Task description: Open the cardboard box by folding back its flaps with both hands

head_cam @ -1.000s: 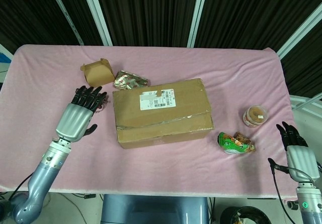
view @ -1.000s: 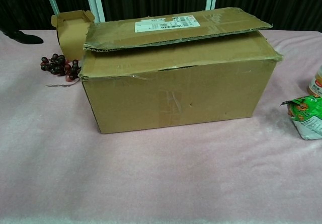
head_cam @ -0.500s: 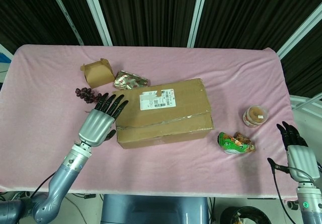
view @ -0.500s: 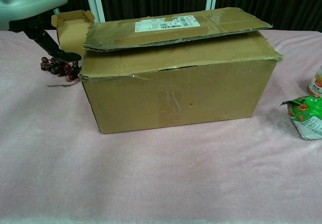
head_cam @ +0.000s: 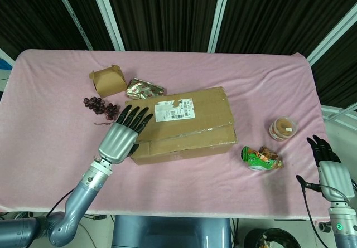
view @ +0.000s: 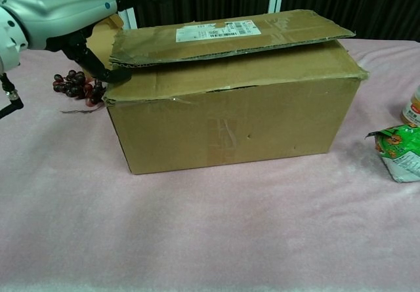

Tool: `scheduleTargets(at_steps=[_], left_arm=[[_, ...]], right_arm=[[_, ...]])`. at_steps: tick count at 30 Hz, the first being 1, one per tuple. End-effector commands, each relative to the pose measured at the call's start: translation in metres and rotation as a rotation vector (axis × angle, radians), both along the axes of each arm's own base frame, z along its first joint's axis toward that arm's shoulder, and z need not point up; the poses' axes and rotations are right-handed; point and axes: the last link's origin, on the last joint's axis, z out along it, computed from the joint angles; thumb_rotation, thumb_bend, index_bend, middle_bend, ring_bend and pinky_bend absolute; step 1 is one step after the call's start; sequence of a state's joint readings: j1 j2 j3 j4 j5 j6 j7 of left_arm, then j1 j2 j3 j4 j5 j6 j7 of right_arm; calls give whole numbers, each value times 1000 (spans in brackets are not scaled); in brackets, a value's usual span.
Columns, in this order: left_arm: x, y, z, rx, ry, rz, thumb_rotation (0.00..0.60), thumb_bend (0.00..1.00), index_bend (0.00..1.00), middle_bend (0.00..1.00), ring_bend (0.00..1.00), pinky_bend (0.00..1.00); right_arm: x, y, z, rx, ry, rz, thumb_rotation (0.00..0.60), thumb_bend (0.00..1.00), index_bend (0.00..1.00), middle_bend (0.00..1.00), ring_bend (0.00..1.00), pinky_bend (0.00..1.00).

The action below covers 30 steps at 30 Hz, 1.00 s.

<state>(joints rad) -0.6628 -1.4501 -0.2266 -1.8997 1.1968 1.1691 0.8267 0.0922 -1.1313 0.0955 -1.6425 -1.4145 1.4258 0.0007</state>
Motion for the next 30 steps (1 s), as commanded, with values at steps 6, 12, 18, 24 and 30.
scheduleTargets(at_steps=[6,12,18,24,30], left_arm=[[10,16,0,61,31,-32,600,404,0,0,0,0],[26,35,18,188,63,-115,600,418,0,0,0,0],[39,62,49,321,81,-158,600,418,0,0,0,0],[41,96,73,446,164,-175,600,417,0,0,0,0],[36,126,79,491,238,-146,600,418,0,0,0,0]], right_arm=[[0,0,1,0,-12,-9,600,234,0,0,0,225],[-1,0,1,2,-24,-21,600,234,0,0,0,225],[-1,0,2,6,-36,-28,600,233,0,0,0,225],[-1,1,2,8,-45,-35,600,234,0,0,0,225],[-2,0,1,14,-55,-47,600,234,0,0,0,225]])
